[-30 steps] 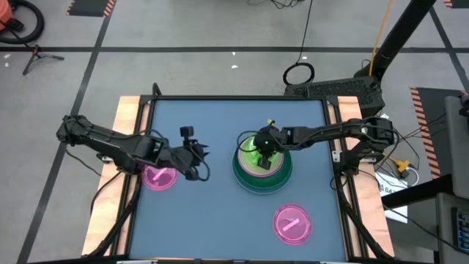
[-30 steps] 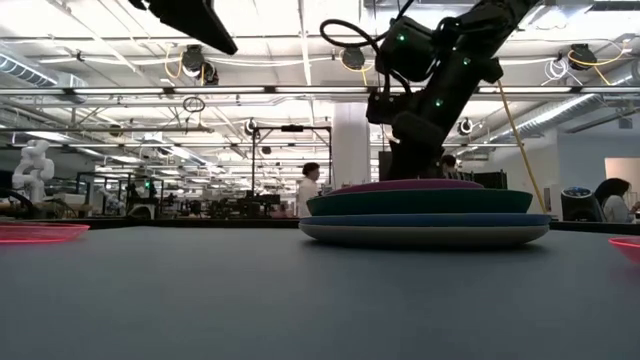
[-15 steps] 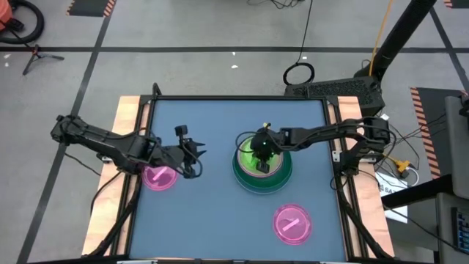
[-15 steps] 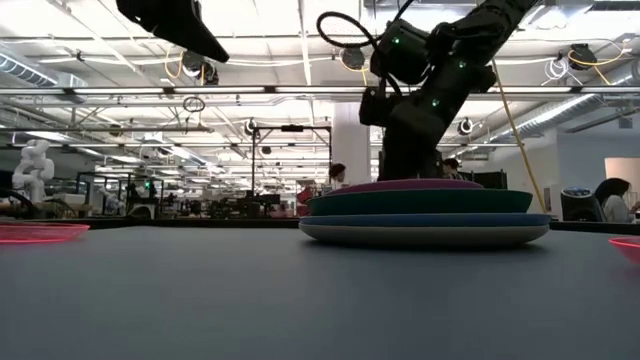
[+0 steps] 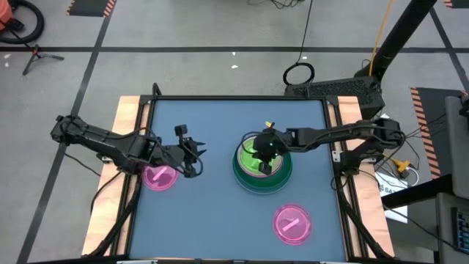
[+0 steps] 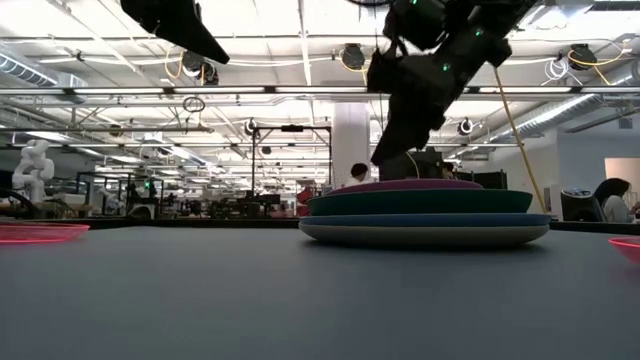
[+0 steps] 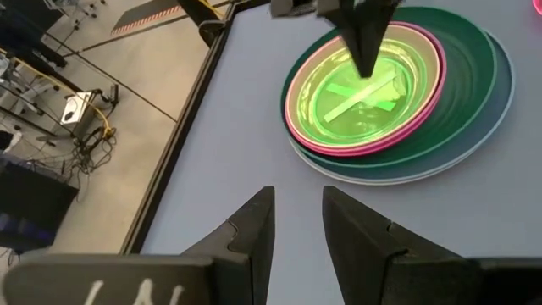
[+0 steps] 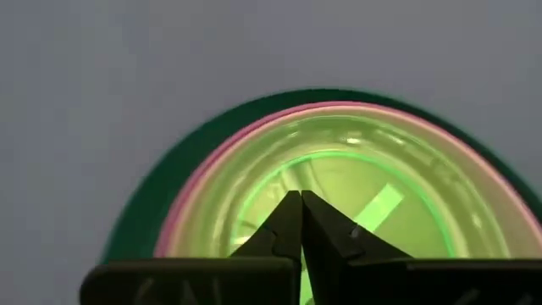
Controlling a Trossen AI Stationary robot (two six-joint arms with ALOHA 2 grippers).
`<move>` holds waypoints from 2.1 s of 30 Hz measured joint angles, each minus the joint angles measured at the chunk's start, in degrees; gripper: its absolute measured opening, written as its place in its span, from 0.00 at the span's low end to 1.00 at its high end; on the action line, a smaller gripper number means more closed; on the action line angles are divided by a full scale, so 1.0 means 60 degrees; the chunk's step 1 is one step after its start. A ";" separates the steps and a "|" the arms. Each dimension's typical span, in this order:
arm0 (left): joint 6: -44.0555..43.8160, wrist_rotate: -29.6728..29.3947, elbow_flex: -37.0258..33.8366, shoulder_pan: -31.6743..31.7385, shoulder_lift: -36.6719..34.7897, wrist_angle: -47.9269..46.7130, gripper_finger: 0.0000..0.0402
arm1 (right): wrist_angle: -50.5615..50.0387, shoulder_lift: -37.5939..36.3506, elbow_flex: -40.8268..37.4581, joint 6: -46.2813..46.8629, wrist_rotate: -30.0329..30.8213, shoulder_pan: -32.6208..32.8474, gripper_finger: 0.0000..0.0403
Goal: Stack plastic plates
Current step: Stack the bottom light pink plate on top of the light green plate
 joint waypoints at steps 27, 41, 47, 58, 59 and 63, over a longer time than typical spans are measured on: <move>-0.0313 0.0000 0.0004 0.0000 0.0004 -0.0307 0.27 | -0.5778 -0.0871 0.1461 0.3706 0.0011 0.3592 0.00; -0.0501 0.0000 0.0004 -0.0003 0.0004 -0.0327 0.27 | -0.6480 -0.0471 0.1346 0.4476 0.0245 0.5501 0.34; -0.0526 0.0000 0.0007 -0.0004 0.0004 -0.0366 0.27 | -0.6499 0.0182 0.0942 0.5131 0.0252 0.5967 0.39; -0.0461 0.0000 0.0007 -0.0004 0.0004 -0.0327 0.27 | -0.4948 0.0434 0.0010 0.5210 0.0287 0.6002 0.37; -0.0458 0.0000 0.0007 -0.0004 0.0004 -0.0322 0.27 | -0.4762 0.0438 -0.0097 0.5218 0.0294 0.6002 0.37; -0.0457 0.0000 0.0007 -0.0004 0.0004 -0.0302 0.27 | -0.4004 0.0433 -0.0544 0.5309 0.0294 0.5999 0.37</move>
